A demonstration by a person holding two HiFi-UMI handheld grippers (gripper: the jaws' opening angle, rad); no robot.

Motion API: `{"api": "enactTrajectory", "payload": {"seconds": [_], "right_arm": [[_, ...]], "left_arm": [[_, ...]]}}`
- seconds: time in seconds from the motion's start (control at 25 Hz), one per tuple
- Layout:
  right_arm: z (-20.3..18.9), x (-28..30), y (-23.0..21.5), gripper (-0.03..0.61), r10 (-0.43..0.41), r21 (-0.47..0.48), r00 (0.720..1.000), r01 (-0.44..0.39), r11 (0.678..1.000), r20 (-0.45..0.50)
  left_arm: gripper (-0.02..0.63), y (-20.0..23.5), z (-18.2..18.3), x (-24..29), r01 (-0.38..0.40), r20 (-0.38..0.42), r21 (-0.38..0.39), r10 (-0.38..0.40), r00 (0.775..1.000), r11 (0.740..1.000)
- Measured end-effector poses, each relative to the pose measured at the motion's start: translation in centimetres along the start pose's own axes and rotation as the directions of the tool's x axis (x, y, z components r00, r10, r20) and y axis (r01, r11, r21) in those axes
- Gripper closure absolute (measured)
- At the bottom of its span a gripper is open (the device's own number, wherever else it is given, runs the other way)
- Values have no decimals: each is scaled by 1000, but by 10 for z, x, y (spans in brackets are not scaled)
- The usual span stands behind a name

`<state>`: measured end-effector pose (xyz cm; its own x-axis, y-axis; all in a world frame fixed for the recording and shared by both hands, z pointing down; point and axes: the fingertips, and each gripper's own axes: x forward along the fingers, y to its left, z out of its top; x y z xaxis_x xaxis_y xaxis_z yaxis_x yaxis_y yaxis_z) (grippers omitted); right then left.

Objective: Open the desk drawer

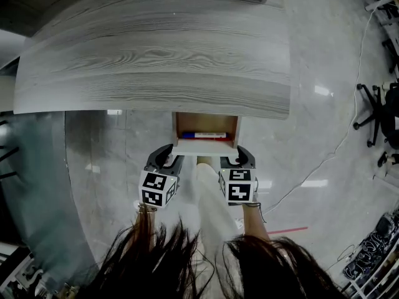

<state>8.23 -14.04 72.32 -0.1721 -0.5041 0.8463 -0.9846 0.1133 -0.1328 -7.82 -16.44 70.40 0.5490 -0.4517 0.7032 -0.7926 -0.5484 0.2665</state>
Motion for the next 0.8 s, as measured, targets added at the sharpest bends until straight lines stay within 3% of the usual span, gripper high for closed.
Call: {"api": "enactTrajectory", "payload": {"seconds": [0.8], "right_arm": [[-21,4,-4,417,11,28,997,-9,1000,-71]], "left_arm": [[486,3,-15,-9,-24,-32,-47,22,999,999]]}}
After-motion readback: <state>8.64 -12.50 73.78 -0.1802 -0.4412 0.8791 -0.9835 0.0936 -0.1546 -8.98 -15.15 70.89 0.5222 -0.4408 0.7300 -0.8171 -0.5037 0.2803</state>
